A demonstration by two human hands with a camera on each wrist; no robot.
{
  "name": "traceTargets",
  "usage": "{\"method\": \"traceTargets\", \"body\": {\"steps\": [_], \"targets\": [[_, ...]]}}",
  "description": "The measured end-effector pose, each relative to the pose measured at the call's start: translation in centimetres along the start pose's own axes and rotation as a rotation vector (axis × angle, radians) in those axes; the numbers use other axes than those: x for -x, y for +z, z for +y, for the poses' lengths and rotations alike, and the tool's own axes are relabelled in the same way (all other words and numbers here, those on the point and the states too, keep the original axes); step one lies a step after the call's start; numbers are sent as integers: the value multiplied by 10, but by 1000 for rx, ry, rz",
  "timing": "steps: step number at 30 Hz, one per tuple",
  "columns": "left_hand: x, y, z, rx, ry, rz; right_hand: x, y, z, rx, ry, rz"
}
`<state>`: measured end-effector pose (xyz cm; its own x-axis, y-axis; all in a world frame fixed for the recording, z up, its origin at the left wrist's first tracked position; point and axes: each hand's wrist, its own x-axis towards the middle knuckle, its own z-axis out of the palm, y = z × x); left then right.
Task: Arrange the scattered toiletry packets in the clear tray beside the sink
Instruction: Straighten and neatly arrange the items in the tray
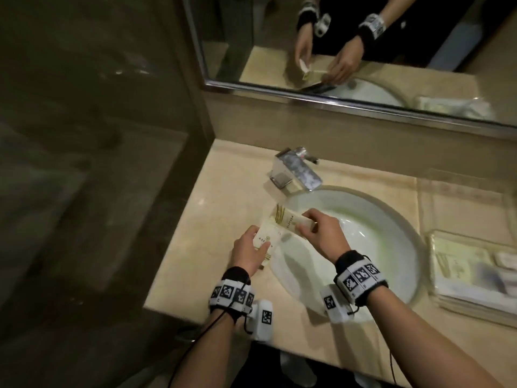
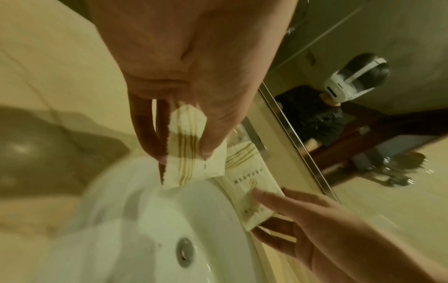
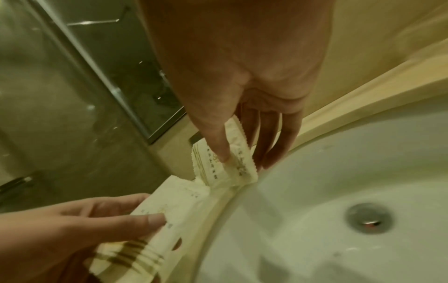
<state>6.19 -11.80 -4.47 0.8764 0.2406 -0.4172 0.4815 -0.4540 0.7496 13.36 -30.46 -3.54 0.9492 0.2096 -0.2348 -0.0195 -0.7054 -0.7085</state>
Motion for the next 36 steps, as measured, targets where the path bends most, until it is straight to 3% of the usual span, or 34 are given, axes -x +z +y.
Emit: {"method": "traceTargets", "body": {"steps": [6,15,22,29,36], "targets": [[-1,93,75,-30,153,-204,43,-103,97,-58,221,218],[20,228,165,-80,262,-420,100,-224,221,-216,383,475],[26,282,191,-85,273,-379,101,-259,279,-310,569,456],[33,296,191,-82,240,-297,83,-258,304,-267,557,285],[41,293,187,-92,230,-271,67,-245,302,-290,593,309]]}}
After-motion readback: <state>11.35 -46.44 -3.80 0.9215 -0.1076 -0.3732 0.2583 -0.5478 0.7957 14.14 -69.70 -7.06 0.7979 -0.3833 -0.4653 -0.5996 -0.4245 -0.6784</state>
